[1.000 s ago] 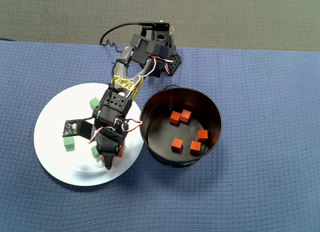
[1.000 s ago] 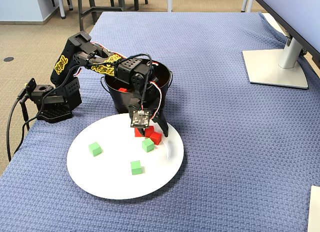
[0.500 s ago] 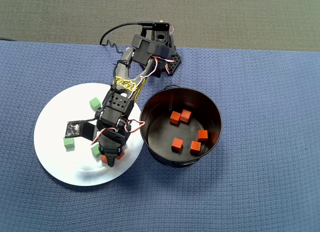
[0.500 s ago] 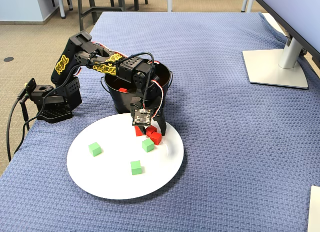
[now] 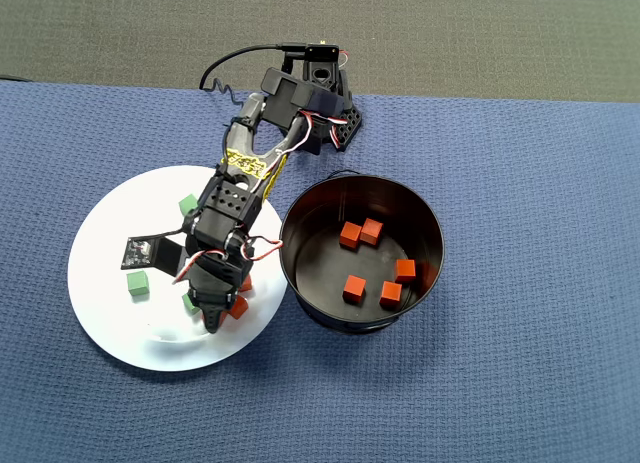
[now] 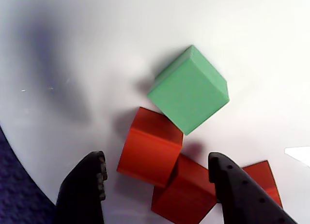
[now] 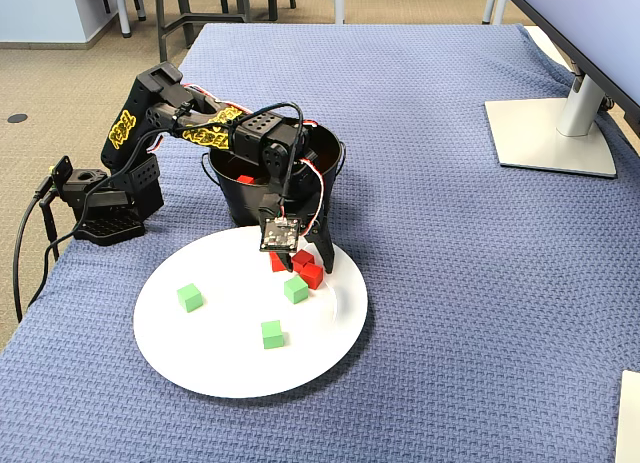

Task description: Pick up the red cubes from the white plate and place them in the black recipient

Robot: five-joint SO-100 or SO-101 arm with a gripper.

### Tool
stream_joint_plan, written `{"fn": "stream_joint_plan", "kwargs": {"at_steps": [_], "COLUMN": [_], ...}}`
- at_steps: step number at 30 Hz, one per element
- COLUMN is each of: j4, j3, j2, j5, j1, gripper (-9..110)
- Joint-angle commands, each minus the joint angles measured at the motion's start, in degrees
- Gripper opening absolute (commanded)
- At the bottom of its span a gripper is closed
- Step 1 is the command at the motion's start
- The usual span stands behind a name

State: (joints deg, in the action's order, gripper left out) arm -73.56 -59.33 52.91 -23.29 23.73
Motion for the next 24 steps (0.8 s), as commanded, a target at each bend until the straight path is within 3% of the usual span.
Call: {"fn": "stream_joint_plan", "kwargs": {"at_steps": [1,24], "j4": [1.14,0.79], "j3": [3.52,6.24], "j2": [2.37,-0.53], "j5": [0.53,1.23], "j1": [1.49,3.08], "gripper": [19,9]}}
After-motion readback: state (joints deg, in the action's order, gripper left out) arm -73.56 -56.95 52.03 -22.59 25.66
